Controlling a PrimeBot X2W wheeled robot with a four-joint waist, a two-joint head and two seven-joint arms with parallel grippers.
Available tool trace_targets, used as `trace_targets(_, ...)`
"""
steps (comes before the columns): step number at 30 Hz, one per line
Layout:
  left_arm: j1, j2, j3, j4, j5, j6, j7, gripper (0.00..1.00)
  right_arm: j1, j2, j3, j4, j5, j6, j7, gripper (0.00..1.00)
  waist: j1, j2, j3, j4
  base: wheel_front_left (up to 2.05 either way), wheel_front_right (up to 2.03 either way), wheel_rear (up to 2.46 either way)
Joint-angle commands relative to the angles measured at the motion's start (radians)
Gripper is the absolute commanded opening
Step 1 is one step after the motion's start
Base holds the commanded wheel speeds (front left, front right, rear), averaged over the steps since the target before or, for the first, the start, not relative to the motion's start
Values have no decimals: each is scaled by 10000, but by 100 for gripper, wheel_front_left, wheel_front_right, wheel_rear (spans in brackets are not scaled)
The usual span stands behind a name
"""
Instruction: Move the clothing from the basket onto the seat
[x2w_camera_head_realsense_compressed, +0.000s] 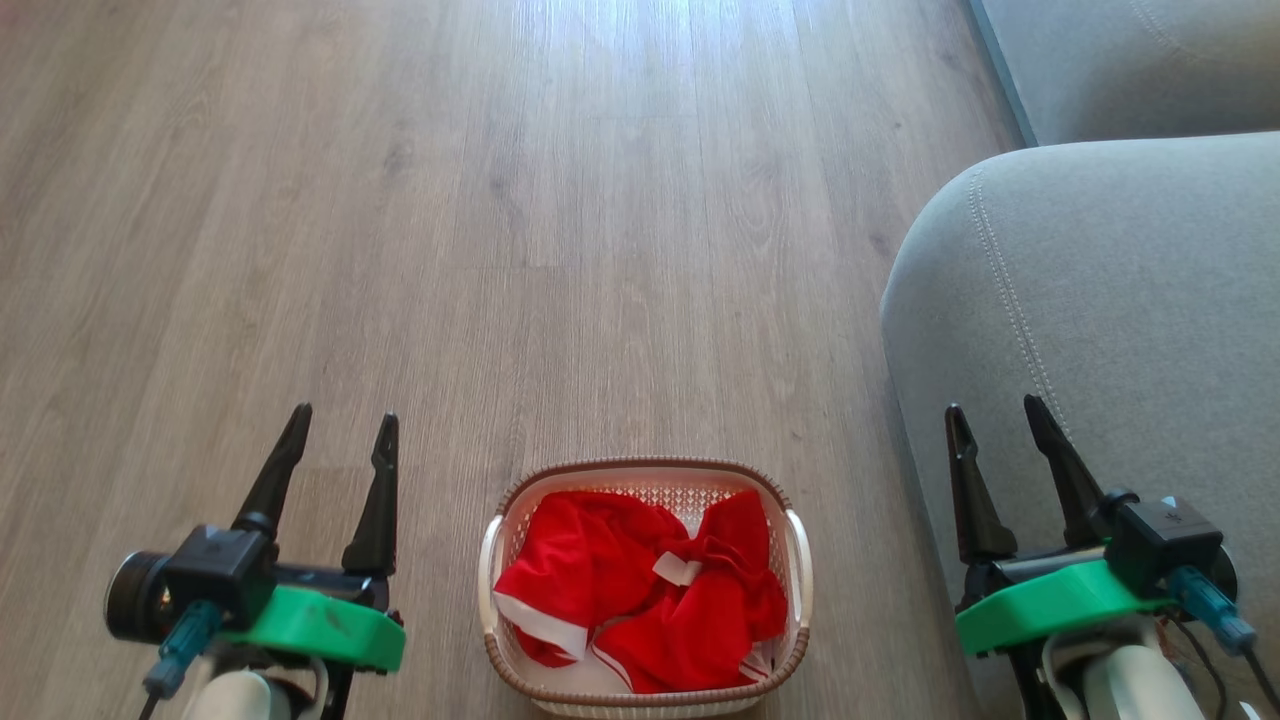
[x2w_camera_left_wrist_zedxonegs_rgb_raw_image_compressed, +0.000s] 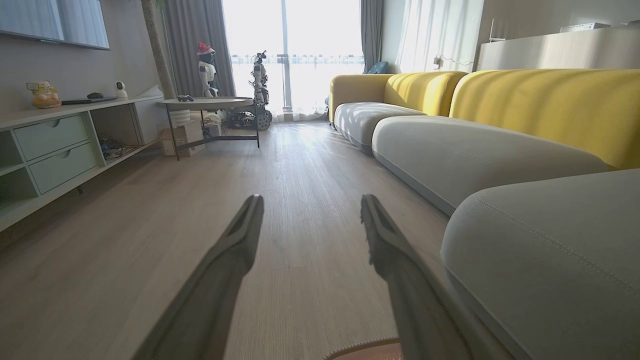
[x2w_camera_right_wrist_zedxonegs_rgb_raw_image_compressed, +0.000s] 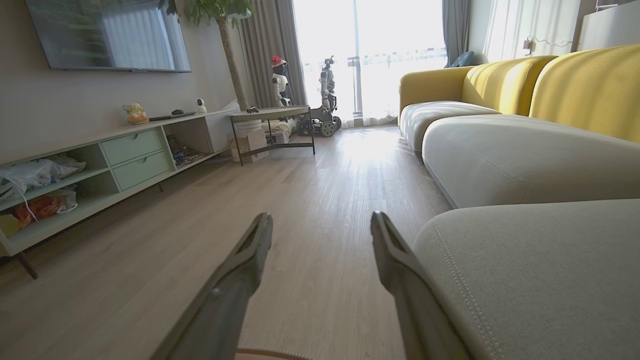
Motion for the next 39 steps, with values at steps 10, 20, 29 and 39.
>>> trace_targets(10, -403, 274, 271, -336, -215, 88, 37, 100, -362, -139, 214, -263, 79, 79, -93, 100, 0, 0, 27, -1, 0, 0, 0)
trace_targets(20, -381, 299, 260, -324, -404, 133, 100, 100, -362, -139, 293, -231, 176, 79, -93, 100, 0, 0, 23, -55, 0, 0, 0)
trace_targets(29, -411, 284, 231, -193, -646, 151, 360, 100, -383, -139, 365, -231, 234, 79, -93, 100, 0, 0, 111, -195, 0, 0, 0)
trace_targets(39, -522, 279, 273, -126, -904, 185, 498, 100, -467, -139, 364, -305, 409, 79, -93, 100, 0, 0, 431, -436, 0, 0, 0)
